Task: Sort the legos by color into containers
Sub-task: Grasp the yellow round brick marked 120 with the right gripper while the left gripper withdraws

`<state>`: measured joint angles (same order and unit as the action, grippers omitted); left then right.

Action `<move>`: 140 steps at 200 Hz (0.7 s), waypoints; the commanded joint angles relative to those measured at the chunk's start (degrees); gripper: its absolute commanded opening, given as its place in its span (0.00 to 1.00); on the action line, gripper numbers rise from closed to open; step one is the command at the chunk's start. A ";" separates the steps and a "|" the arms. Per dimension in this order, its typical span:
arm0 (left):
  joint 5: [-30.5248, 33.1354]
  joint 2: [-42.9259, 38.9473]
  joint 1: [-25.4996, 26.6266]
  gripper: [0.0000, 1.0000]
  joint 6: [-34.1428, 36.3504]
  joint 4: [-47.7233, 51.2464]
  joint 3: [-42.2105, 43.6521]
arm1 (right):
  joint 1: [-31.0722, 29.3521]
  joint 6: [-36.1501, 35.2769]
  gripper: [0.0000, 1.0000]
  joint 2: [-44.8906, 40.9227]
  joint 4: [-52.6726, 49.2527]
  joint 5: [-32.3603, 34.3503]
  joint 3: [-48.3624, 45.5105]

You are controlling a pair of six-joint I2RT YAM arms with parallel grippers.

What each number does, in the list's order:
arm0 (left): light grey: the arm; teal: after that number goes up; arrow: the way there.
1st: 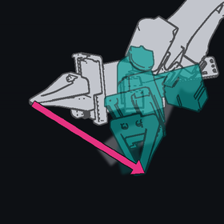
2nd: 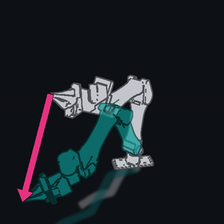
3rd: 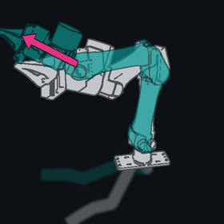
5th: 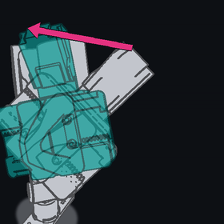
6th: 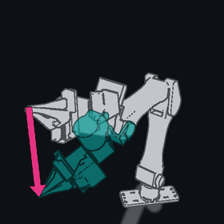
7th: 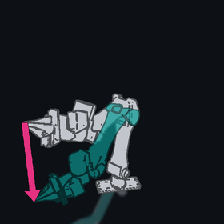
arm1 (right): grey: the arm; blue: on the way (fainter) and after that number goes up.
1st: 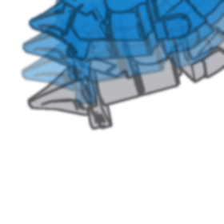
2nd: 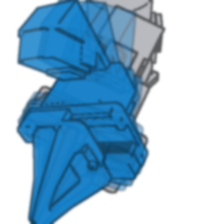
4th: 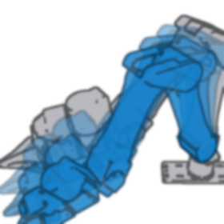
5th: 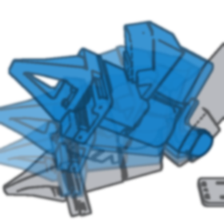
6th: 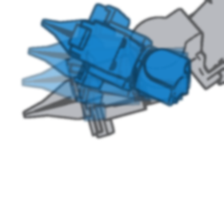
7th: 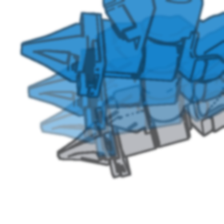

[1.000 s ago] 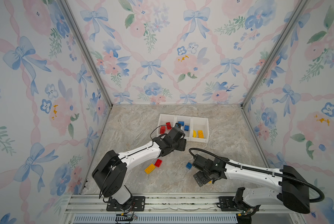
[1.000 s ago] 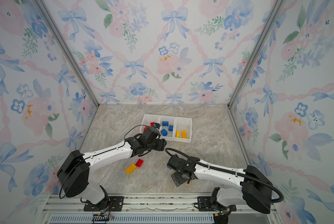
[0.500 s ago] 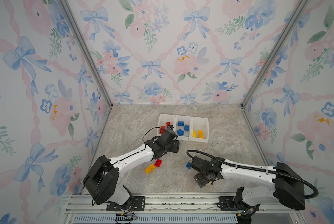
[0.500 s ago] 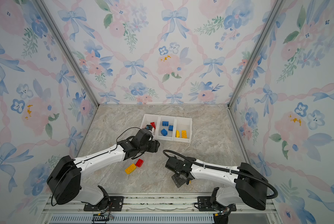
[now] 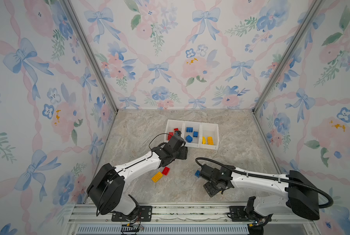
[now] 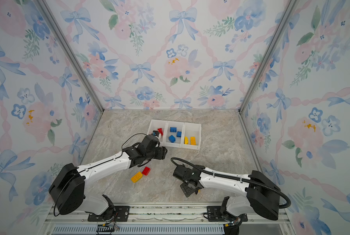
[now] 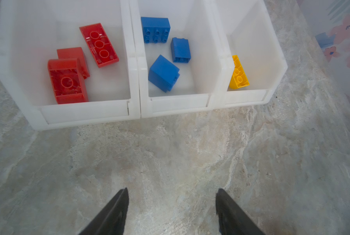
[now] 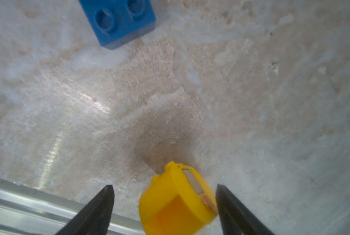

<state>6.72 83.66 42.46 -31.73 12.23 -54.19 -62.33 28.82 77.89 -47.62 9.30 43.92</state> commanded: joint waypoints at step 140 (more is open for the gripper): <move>-0.88 -2.78 -2.82 0.71 0.93 -0.32 2.95 | -1.30 2.29 0.52 5.07 -2.33 4.03 4.17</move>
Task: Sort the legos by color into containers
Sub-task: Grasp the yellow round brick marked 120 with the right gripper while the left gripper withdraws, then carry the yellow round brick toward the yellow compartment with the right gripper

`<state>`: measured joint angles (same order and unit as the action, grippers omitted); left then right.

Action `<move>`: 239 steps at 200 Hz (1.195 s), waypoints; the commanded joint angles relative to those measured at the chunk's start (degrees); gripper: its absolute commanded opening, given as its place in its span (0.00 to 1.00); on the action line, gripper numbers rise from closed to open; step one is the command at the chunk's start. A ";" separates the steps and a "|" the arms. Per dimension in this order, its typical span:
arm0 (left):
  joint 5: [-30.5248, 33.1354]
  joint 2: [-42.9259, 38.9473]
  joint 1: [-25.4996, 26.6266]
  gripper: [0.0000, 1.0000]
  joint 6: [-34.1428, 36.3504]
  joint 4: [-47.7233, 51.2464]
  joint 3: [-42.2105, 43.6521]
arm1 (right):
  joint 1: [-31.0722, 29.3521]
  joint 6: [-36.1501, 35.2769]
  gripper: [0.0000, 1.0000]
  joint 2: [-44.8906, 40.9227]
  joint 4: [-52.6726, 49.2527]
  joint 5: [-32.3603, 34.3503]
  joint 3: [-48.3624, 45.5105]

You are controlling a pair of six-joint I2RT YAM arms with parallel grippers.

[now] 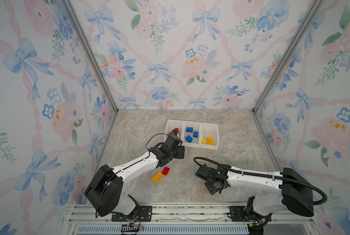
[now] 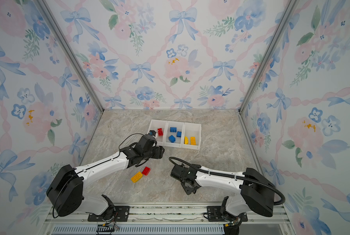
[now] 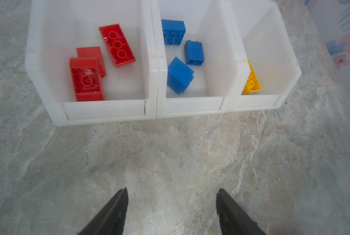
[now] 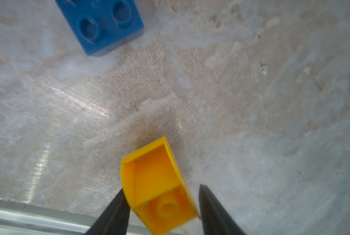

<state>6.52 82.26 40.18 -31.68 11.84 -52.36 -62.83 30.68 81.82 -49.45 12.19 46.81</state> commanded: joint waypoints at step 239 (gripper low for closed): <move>-0.65 -6.59 -3.77 0.74 -0.37 0.03 6.03 | 10.72 -3.13 0.18 -8.78 -3.48 0.70 8.23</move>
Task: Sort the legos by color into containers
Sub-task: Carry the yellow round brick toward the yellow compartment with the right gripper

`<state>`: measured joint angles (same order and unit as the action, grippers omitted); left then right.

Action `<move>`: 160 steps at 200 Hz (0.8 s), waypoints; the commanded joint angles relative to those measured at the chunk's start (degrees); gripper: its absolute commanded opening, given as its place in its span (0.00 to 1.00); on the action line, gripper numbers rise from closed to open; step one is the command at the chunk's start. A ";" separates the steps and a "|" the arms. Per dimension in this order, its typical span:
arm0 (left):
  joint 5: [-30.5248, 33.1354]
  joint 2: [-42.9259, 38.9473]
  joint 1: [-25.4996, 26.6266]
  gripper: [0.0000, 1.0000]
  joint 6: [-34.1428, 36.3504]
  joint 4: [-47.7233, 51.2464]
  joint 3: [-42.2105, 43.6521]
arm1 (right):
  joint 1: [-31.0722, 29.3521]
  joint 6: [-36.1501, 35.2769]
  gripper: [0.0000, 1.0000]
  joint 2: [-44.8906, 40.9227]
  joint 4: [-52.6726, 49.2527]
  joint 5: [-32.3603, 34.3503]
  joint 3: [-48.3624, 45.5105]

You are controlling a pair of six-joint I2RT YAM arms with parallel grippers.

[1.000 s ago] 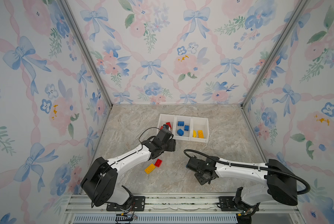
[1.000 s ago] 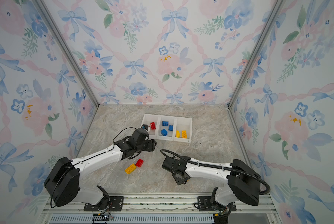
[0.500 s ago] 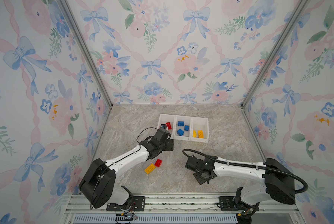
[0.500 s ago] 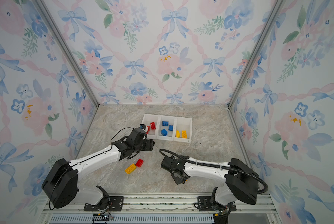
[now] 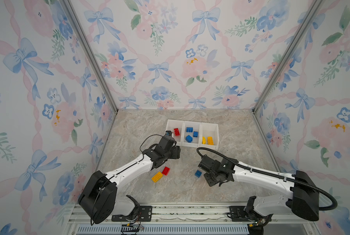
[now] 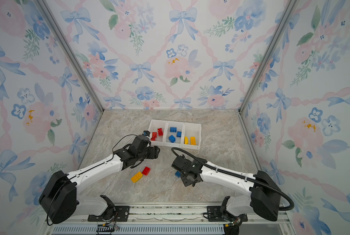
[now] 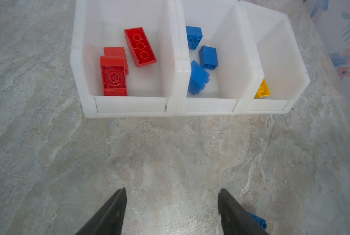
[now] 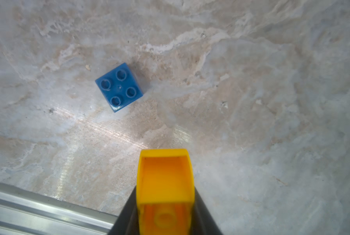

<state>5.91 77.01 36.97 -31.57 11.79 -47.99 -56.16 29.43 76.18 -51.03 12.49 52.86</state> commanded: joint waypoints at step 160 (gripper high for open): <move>1.59 -5.58 -1.14 0.78 -4.12 -0.63 7.90 | 29.97 -16.12 0.19 13.15 12.02 -7.31 23.48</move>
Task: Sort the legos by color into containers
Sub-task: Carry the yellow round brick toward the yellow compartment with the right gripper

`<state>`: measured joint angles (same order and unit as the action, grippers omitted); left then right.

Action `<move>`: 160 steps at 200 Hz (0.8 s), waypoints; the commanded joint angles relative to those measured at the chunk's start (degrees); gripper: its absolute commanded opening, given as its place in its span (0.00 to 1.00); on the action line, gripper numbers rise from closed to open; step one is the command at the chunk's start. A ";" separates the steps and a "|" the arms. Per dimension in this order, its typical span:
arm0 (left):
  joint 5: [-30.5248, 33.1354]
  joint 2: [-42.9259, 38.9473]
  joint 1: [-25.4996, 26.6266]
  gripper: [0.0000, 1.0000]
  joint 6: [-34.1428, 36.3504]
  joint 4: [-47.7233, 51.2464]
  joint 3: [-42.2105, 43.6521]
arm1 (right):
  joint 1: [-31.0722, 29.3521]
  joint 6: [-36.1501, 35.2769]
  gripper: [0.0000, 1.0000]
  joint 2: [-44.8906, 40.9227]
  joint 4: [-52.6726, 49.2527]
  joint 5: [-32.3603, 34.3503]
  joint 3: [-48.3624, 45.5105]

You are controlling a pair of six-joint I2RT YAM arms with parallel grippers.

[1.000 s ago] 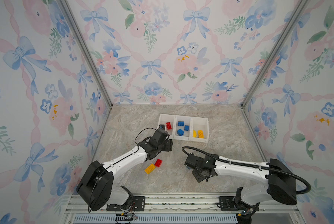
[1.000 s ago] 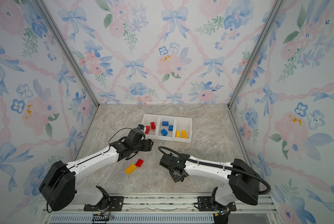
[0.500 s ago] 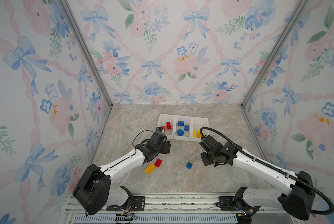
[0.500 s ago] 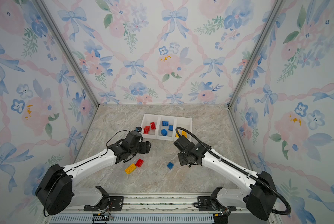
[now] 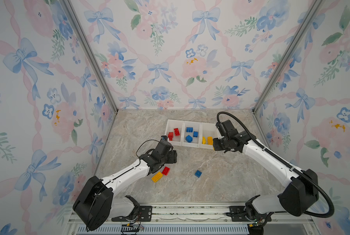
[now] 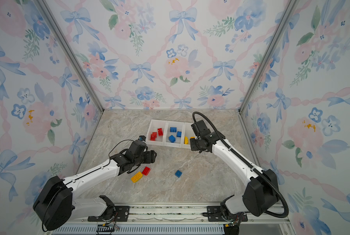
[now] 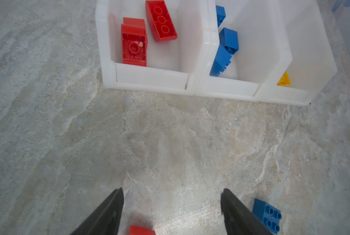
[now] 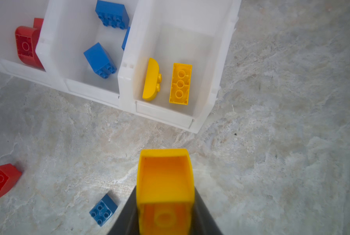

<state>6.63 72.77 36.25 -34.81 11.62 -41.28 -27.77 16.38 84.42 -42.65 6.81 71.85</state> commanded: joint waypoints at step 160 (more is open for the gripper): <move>1.34 -6.54 -2.40 0.81 -1.94 -0.22 5.48 | 6.66 -6.89 0.21 37.93 4.20 -1.89 32.05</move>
<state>7.22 67.70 34.35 -35.46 11.20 -36.75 -21.80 10.76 120.18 -36.64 4.73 100.92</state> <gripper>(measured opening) 0.812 0.335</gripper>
